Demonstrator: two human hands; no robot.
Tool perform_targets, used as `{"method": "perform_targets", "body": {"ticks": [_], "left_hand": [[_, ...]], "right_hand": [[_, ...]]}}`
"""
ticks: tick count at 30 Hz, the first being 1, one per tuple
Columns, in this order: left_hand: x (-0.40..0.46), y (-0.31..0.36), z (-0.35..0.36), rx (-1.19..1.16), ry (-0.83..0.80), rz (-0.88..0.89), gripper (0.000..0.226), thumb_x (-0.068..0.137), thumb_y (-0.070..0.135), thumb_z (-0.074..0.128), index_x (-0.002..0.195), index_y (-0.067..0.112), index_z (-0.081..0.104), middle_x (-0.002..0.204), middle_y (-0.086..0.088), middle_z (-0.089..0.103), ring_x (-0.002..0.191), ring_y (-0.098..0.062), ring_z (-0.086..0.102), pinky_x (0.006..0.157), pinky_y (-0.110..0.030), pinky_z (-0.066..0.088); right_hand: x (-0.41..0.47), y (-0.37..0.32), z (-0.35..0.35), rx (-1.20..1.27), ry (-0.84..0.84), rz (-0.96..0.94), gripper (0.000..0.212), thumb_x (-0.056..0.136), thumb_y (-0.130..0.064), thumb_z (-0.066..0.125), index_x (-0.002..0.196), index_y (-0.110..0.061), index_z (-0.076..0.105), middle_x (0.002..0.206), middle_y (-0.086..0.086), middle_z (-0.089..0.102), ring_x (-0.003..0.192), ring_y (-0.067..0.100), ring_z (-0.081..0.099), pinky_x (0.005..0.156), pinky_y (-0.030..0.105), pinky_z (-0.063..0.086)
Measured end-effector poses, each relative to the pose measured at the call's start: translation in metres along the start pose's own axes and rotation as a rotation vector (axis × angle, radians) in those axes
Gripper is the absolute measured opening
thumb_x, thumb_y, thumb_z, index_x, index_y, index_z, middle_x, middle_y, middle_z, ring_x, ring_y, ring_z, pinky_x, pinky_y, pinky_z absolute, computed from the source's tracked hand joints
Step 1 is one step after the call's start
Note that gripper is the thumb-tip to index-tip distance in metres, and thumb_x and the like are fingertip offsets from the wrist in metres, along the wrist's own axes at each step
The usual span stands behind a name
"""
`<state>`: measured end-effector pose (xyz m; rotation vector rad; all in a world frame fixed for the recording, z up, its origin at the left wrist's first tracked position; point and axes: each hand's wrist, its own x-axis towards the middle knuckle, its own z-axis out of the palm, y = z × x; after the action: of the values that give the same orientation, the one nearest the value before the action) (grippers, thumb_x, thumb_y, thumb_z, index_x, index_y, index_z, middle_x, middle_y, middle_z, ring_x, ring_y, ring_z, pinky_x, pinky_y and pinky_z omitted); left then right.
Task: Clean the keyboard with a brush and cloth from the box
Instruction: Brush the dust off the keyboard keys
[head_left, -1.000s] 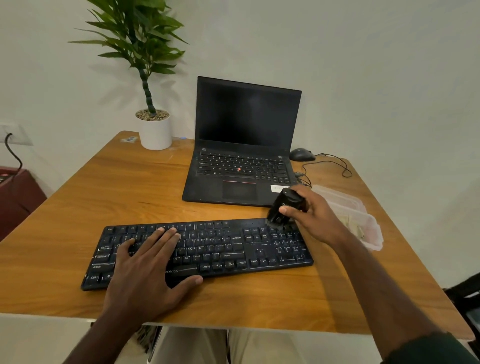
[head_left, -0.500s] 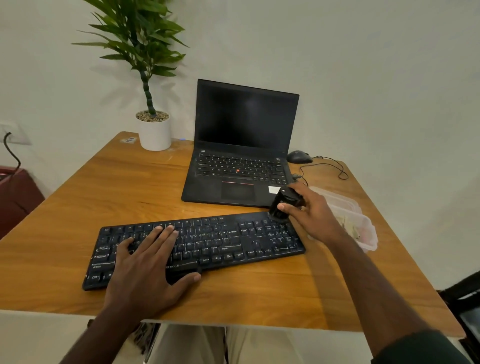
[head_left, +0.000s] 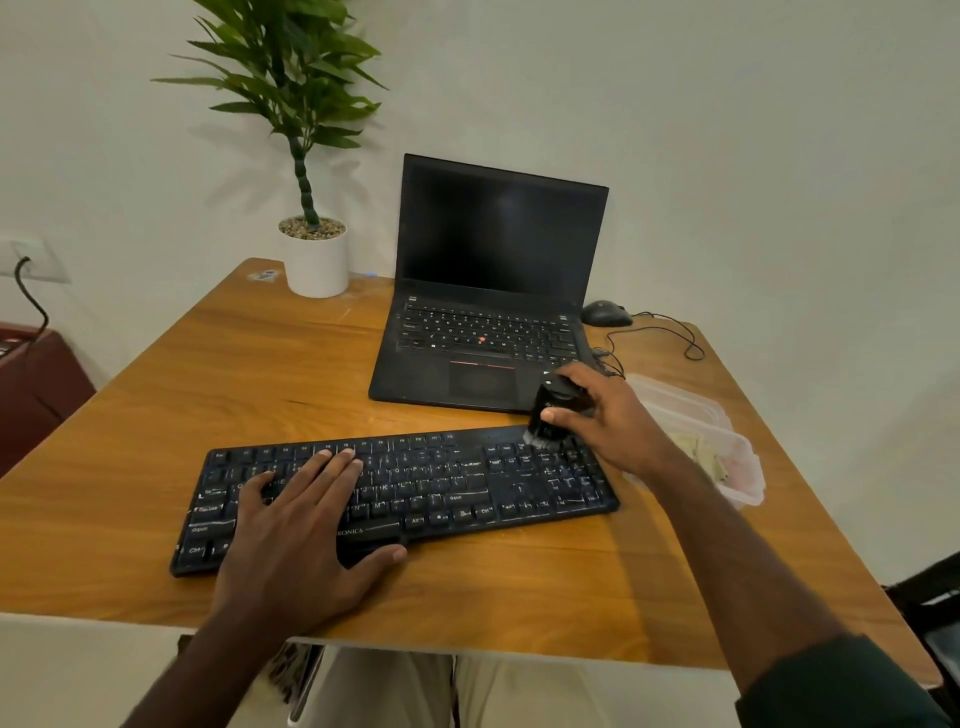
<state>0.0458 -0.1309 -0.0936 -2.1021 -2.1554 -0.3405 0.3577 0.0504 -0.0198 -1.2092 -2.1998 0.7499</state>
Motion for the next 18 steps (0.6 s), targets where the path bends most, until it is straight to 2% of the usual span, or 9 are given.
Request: {"method": "perform_targets", "body": {"ticks": [3,5,8,10,13,18], "left_hand": [[0.0,0.0,0.0,-0.002,0.005,0.006,0.103,0.078,0.091,0.032,0.139,0.012,0.055,0.146,-0.004,0.053,0.136,-0.022,0.048,0.105,-0.059,0.033],[0.0,0.0,0.0,-0.004,0.014,0.002,0.102,0.078,0.091,0.033,0.139,0.013,0.056,0.146,-0.004,0.053,0.136,-0.021,0.048,0.105,-0.059,0.033],[0.0,0.0,0.0,-0.004,0.007,0.004,0.102,0.078,0.091,0.033,0.139,0.013,0.056,0.147,-0.004,0.053,0.137,-0.021,0.047,0.105,-0.059,0.033],[0.0,0.0,0.001,-0.005,0.005,0.005,0.102,0.078,0.091,0.033,0.14,0.013,0.055,0.147,-0.003,0.052,0.137,-0.021,0.047,0.106,-0.058,0.033],[0.0,0.0,0.001,-0.006,0.009,0.002,0.102,0.078,0.091,0.033,0.139,0.013,0.055,0.147,-0.004,0.053,0.137,-0.021,0.047,0.106,-0.058,0.032],[-0.001,0.0,0.001,-0.007,0.011,0.004,0.101,0.078,0.09,0.033,0.14,0.013,0.055,0.147,-0.005,0.053,0.137,-0.022,0.047,0.106,-0.059,0.034]], "right_hand": [[0.002,-0.001,-0.006,-0.023,0.101,0.025,0.031,0.091,-0.03,0.073,0.118,-0.032,0.058,0.107,-0.012,0.066,0.1,0.004,0.063,0.084,0.029,0.054],[0.002,-0.007,-0.005,0.053,0.086,0.02,0.028,0.091,-0.027,0.073,0.115,-0.032,0.059,0.106,-0.012,0.066,0.1,0.004,0.063,0.082,0.024,0.051],[0.0,-0.004,0.001,0.05,-0.005,0.005,0.029,0.091,-0.025,0.073,0.117,-0.028,0.059,0.106,-0.008,0.066,0.1,0.008,0.065,0.087,0.034,0.056],[0.002,0.0,-0.001,-0.002,0.037,0.032,0.031,0.092,-0.03,0.072,0.119,-0.03,0.057,0.109,-0.007,0.067,0.102,0.012,0.065,0.089,0.038,0.057],[0.004,-0.006,-0.003,-0.072,0.122,0.012,0.032,0.092,-0.035,0.071,0.12,-0.031,0.056,0.11,-0.005,0.067,0.102,0.013,0.064,0.085,0.034,0.057],[0.0,-0.019,0.015,-0.112,0.033,0.001,0.035,0.094,-0.037,0.068,0.124,-0.028,0.052,0.11,-0.005,0.063,0.097,0.014,0.065,0.079,0.033,0.059]]}}
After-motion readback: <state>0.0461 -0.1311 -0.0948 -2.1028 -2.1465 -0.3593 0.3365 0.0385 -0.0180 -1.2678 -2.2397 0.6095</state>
